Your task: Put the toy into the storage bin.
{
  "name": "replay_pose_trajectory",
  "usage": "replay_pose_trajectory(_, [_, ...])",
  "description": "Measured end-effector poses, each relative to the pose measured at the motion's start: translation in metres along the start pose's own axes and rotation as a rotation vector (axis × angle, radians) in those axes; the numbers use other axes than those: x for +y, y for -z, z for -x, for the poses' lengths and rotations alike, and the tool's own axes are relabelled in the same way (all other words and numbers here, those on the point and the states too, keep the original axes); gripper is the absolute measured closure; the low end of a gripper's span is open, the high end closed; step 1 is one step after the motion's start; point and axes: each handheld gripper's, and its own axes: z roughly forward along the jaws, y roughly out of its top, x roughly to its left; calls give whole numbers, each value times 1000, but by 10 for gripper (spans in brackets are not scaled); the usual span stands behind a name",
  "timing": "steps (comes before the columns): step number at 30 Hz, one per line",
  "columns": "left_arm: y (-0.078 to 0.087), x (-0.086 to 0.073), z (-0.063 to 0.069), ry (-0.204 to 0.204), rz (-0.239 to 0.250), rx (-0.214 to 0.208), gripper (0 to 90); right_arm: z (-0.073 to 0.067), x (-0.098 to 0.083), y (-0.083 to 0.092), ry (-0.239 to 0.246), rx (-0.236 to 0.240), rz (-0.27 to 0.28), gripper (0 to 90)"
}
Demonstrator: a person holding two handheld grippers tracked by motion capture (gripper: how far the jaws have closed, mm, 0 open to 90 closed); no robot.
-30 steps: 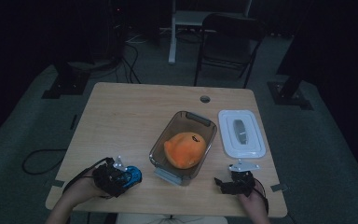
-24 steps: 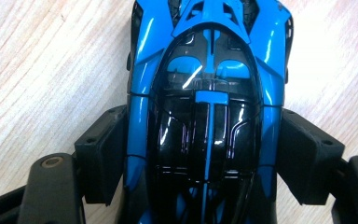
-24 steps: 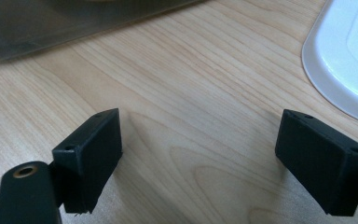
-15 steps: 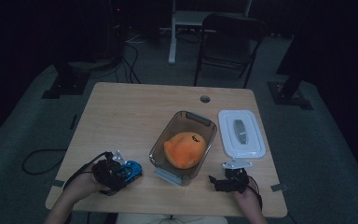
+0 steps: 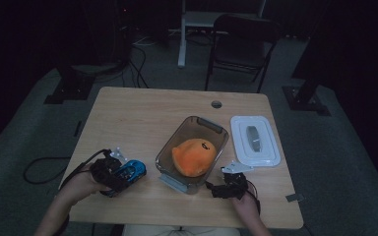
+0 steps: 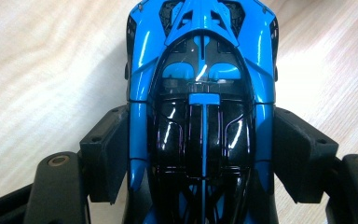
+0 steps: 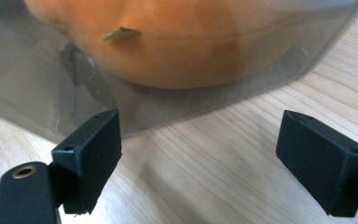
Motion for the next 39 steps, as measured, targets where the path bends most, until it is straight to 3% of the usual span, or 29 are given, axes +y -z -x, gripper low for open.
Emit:
replay_pose_trajectory(5, [21, 12, -9, 5, 20, 47, 289, -11, 5, -10, 8, -10, -22, 127])
replay_pose_trajectory(11, [43, 31, -15, -6, 55, 83, 289, -32, 18, -26, 3, -119, -19, 108])
replay_pose_trajectory(13, [48, 39, -16, -3, 72, 75, 289, -38, 22, -32, -4, -137, -11, 108])
replay_pose_trajectory(17, [55, 54, -17, -17, 78, 92, 289, -44, 26, -39, 26, -145, -35, 108])
replay_pose_trajectory(24, [61, 75, -17, -42, 72, 102, 289, -21, 12, -19, -18, -163, -20, 108])
replay_pose_trajectory(29, [64, 90, -14, -59, 71, 101, 289, -5, -2, -6, -44, -181, -46, 108])
replay_pose_trajectory(34, [65, 106, -11, -73, 68, 94, 289, 3, -12, 1, -53, -208, -64, 108])
replay_pose_trajectory(39, [63, 123, -7, -94, 68, 84, 289, 5, -13, 3, -68, -204, -53, 108])
